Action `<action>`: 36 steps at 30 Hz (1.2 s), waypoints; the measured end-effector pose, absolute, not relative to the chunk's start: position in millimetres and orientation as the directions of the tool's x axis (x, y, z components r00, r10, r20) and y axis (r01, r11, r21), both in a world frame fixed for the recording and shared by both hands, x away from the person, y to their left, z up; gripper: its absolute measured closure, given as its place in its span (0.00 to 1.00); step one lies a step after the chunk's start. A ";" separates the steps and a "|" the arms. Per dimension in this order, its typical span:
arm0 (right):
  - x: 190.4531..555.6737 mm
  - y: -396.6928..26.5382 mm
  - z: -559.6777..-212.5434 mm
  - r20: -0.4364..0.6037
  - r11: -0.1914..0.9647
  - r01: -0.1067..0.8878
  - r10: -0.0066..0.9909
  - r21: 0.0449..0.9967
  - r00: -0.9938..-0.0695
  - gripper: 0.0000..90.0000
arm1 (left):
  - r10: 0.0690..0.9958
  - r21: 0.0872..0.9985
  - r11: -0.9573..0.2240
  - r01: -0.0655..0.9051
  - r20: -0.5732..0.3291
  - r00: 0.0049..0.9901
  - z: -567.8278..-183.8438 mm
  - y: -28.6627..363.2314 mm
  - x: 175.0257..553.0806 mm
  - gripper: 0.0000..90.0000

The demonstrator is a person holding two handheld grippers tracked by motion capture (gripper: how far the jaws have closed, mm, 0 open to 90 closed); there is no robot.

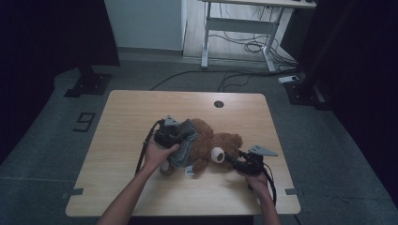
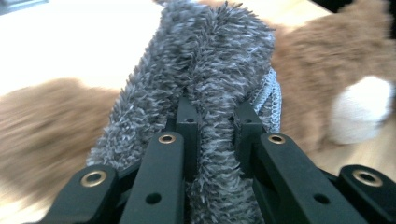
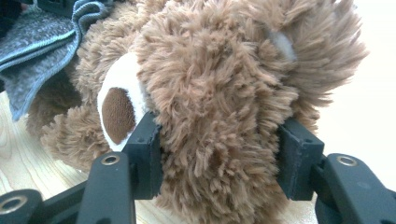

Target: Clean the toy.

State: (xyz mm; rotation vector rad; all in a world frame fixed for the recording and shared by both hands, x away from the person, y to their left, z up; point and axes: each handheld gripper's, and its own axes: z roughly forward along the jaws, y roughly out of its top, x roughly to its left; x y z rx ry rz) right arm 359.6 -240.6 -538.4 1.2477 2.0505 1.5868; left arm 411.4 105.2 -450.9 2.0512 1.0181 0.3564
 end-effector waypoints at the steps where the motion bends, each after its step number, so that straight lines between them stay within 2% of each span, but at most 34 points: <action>1: 359.7 -240.8 -538.5 0.285 0.032 0.464 0.751 0.886 -0.596 0.48 | 0.776 0.760 -0.350 0.548 -0.092 0.624 -453.0 111.9 412.7 0.86; 7: 359.7 -240.5 -538.8 0.288 0.030 0.465 0.748 0.885 -0.597 0.48 | 0.818 0.741 -0.347 0.575 -0.061 0.572 -475.7 135.1 410.3 0.86; 15: 360.8 -241.1 -539.3 0.295 0.026 0.466 0.743 0.884 -0.601 0.48 | 0.843 0.698 -0.321 0.640 -0.098 0.529 -499.9 155.2 411.1 0.86; 17: 360.7 -241.2 -539.3 0.295 0.026 0.467 0.743 0.884 -0.601 0.48 | 0.864 0.732 -0.314 0.605 -0.044 0.502 -492.0 159.3 407.4 0.86; 20: 360.8 -241.8 -539.3 0.295 0.029 0.468 0.742 0.883 -0.602 0.48 | 0.849 0.771 -0.347 0.534 0.016 0.528 -464.0 156.9 400.1 0.86; 26: 361.0 -242.3 -539.6 0.297 0.027 0.467 0.740 0.884 -0.603 0.48 | 0.801 0.818 -0.320 0.478 -0.036 0.597 -417.2 137.6 402.9 0.86; 29: 360.7 -242.1 -539.7 0.295 0.026 0.466 0.741 0.884 -0.603 0.48 | 0.787 0.821 -0.340 0.458 -0.018 0.616 -400.3 118.9 408.5 0.86; 32: 360.7 -242.1 -539.9 0.294 0.026 0.464 0.741 0.885 -0.603 0.48 | 0.790 0.800 -0.326 0.504 -0.061 0.610 -398.4 101.7 427.9 0.86; 36: 360.4 -242.2 -539.7 0.292 0.030 0.464 0.741 0.886 -0.605 0.48 | 0.812 0.722 -0.332 0.607 -0.109 0.574 -423.9 94.2 456.3 0.86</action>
